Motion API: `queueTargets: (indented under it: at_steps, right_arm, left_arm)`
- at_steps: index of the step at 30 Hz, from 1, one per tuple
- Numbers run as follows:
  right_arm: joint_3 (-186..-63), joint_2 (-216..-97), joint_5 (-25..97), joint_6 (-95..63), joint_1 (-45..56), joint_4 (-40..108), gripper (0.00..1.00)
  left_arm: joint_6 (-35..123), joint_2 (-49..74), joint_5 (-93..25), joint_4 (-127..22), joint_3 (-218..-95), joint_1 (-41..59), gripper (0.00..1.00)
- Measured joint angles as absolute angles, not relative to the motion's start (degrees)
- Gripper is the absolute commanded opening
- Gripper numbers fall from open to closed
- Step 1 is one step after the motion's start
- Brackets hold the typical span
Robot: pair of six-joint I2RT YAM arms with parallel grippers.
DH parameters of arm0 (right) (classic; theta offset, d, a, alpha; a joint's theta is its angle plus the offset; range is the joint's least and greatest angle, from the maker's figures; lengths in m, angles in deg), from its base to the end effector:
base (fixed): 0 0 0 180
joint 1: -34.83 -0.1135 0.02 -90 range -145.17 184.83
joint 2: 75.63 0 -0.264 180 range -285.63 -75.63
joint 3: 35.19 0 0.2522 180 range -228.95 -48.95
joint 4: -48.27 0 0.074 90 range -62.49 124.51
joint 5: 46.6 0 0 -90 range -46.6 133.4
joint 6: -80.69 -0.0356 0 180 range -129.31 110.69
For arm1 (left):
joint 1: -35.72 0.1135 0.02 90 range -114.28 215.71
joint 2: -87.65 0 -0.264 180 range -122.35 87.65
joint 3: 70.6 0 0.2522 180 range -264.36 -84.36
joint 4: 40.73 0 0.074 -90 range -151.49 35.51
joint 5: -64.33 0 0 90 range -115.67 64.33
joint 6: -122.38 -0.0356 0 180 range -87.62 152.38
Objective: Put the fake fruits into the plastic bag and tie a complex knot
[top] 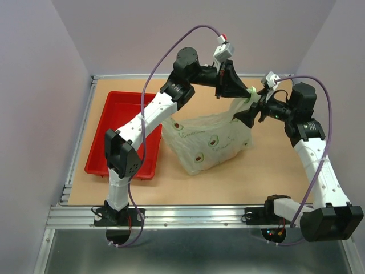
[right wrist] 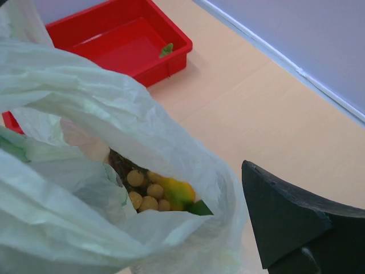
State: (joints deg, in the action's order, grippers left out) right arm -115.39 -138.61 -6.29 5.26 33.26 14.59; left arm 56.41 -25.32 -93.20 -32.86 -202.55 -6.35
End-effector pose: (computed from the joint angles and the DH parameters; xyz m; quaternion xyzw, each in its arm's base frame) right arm 0.2332 0.0335 0.3959 -0.3511 0.6844 0.2729 0.5778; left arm 0.3043 -0.3190 0.4782 0.5359 0.3557 -0.6302 0.4349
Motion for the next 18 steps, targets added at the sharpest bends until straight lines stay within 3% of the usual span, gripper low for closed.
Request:
queueTargets:
  at_steps: [6,10,13,15,16,17,18]
  right_arm:
    - [-109.90,-139.10,-12.50,-3.00,33.26,26.44,1.00]
    - [-106.58,-139.07,-14.82,-9.69,33.24,34.65,0.92]
    - [-104.61,-139.05,-15.32,-14.19,32.96,40.01,0.75]
    - [-103.69,-139.12,-15.32,-17.71,32.35,43.05,0.53]
    - [-103.47,-139.14,-15.32,-19.18,31.93,44.29,0.41]
    - [-103.45,-139.29,-15.38,-20.47,31.56,45.36,0.06]
    - [-103.45,-139.55,-15.41,-21.34,31.04,46.63,0.00]
  left_arm:
    - [57.83,-25.32,-93.66,-32.05,-202.44,-6.63,0.00]
    - [58.44,-25.32,-93.81,-31.73,-202.44,-6.92,0.00]
    - [58.70,-25.32,-93.99,-31.51,-202.44,-7.27,0.00]
    - [58.88,-25.32,-93.99,-31.53,-202.44,-7.46,0.00]
    - [58.92,-25.32,-93.97,-31.55,-202.44,-7.59,0.00]
    - [58.92,-25.32,-93.94,-31.55,-202.44,-7.59,0.00]
    - [58.90,-25.32,-93.75,-31.57,-202.44,-7.68,0.01]
